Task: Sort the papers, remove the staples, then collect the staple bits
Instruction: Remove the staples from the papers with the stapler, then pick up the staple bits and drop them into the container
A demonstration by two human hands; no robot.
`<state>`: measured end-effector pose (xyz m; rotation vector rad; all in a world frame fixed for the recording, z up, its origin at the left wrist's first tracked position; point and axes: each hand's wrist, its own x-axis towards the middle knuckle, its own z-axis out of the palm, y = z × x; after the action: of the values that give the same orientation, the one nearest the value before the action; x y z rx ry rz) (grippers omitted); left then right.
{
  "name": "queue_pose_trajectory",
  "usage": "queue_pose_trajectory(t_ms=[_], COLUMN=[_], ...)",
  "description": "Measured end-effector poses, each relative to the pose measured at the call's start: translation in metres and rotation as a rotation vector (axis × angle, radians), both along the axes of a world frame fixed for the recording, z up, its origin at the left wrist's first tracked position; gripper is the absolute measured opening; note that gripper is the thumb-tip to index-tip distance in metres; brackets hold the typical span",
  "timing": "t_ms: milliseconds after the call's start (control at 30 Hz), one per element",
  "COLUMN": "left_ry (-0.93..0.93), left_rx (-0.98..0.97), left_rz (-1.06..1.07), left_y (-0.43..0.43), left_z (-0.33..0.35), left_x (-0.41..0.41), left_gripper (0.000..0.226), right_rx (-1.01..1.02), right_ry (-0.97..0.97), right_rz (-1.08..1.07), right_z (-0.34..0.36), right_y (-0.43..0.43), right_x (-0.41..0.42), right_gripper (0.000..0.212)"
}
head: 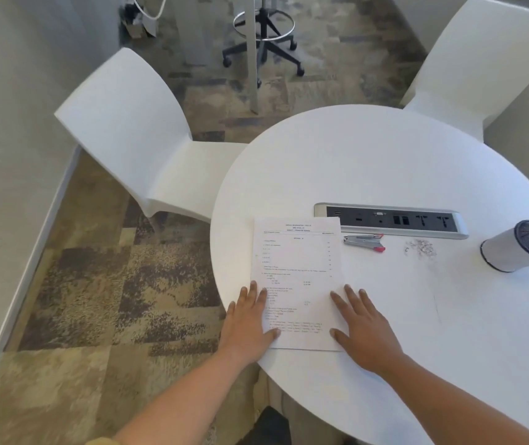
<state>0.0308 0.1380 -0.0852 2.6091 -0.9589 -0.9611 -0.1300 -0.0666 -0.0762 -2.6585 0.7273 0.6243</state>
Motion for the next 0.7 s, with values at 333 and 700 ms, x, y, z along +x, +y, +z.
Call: queue_pose_trajectory(t_ms=[333, 700], left_ry=[-0.012, -0.170], left_rx=[-0.026, -0.353], left_rz=[0.091, 0.278], left_y=[-0.007, -0.089], left_z=[0.001, 0.000], left_x=[-0.004, -0.058], left_gripper=[0.100, 0.093], right_rx=[0.153, 0.296], right_ry=[-0.142, -0.471], right_rz=[-0.116, -0.501], right_z=[0.007, 0.017], right_y=[0.003, -0.034], right_x=[-0.001, -0.075], right_gripper=[0.079, 0.037])
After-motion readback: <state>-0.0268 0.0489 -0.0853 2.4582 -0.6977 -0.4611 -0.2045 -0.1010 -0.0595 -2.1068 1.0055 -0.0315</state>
